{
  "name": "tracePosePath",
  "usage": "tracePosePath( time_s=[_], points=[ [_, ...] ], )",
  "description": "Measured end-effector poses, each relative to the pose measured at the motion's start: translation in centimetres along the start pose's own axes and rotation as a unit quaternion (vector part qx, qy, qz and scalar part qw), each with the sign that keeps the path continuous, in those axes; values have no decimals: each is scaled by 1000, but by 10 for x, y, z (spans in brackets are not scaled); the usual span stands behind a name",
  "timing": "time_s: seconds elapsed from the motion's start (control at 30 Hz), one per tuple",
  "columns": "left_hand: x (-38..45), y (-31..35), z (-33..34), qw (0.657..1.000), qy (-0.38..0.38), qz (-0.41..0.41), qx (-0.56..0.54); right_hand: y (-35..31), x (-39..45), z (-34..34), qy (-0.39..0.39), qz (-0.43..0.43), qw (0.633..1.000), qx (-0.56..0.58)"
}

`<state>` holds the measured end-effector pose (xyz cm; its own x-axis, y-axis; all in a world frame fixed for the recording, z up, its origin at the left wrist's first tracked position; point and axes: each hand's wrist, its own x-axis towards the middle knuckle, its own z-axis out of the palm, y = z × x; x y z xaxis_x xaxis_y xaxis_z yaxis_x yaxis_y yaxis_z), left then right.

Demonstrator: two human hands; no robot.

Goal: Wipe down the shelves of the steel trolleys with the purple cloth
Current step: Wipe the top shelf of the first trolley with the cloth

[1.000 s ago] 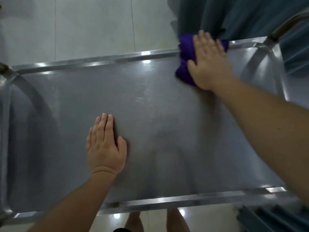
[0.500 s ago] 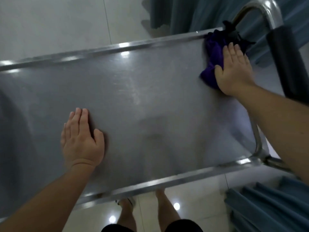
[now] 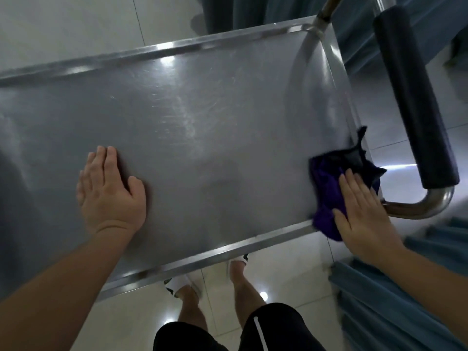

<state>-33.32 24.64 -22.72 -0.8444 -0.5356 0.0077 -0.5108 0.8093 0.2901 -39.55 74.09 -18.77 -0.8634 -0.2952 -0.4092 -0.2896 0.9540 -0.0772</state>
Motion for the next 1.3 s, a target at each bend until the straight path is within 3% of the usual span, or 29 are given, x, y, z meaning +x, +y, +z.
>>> tracePosePath(
  time_s=[0.13,0.33,0.47,0.73,0.97,1.13,1.3],
  points=[
    [1,-1,1,1000,-3,-8,2,3,-14,-2,-3,-36,999,-31],
    [2,-2,3,1000,0,0,12,-22,18,-4,22,28,999,-34],
    [2,-2,5,1000,-2,8,20,-23,40,-4,25,-38,996,-77],
    [3,-4,4,999,-14,6,29,-89,203,-53,113,-89,989,-31],
    [3,-1,0,999,-17,-5,32,-150,339,-109,146,-14,989,13],
    [2,0,1,999,-22,-3,30,-143,302,-96,133,-40,990,19],
    [2,1,0,1000,-13,-4,18,-139,143,-34,128,-93,987,-6]
  ],
)
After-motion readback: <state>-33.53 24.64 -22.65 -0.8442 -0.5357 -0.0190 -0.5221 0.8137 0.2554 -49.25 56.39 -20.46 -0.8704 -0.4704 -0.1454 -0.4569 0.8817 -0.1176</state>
